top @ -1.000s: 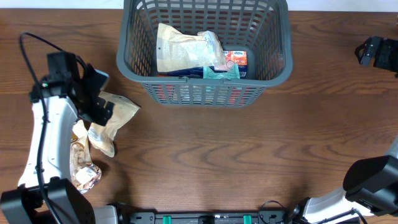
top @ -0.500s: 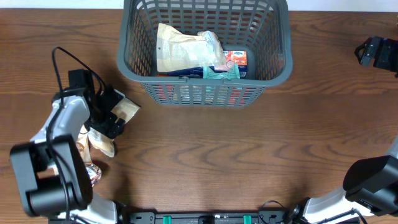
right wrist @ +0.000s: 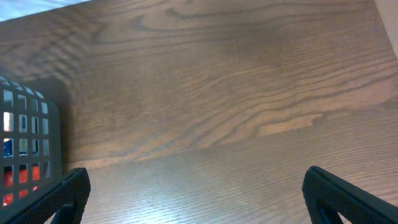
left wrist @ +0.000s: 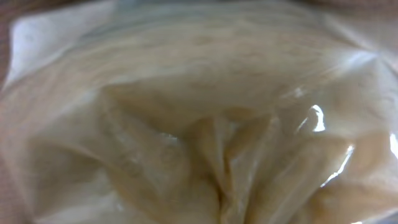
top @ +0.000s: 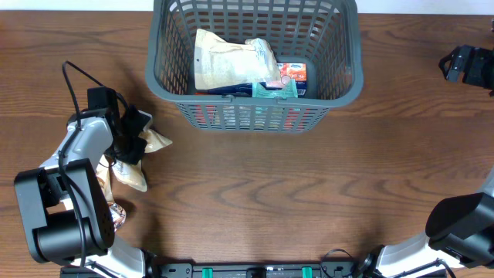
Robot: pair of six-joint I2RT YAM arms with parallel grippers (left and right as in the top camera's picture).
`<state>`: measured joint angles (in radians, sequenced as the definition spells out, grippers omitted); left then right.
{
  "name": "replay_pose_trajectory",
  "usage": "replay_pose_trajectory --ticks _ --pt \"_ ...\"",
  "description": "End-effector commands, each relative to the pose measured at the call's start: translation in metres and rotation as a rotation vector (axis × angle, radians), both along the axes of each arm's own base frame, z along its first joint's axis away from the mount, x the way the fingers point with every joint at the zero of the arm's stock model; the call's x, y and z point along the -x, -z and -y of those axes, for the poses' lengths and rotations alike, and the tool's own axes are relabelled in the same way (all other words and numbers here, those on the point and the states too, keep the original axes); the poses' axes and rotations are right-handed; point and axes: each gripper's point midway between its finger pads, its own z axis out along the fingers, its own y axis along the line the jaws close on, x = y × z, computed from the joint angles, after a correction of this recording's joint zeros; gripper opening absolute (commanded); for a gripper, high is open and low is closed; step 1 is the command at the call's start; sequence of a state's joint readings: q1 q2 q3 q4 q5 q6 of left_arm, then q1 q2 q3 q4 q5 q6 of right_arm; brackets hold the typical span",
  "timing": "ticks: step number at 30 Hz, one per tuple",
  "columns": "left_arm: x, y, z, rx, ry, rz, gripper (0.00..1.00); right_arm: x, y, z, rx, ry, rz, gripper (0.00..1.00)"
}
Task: Pack container
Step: 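Lift the second tan pouch into the basket and release it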
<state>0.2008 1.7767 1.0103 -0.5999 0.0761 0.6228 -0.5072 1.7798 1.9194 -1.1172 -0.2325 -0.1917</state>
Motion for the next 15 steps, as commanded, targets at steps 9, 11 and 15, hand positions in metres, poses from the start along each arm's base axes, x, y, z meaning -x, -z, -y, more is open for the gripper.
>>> replay_pose_trajectory --ticks 9,11,15 --pt "-0.053 -0.106 -0.011 0.059 -0.433 0.285 0.06 0.000 0.003 -0.004 -0.002 -0.022 -0.007 0.99" --pt "-0.064 -0.155 -0.013 0.074 -0.468 0.385 0.06 0.000 0.003 -0.004 -0.002 -0.022 -0.008 0.99" --pt "-0.078 -0.245 -0.016 0.112 -0.525 0.583 0.06 0.001 0.004 -0.005 0.000 -0.030 -0.016 0.99"
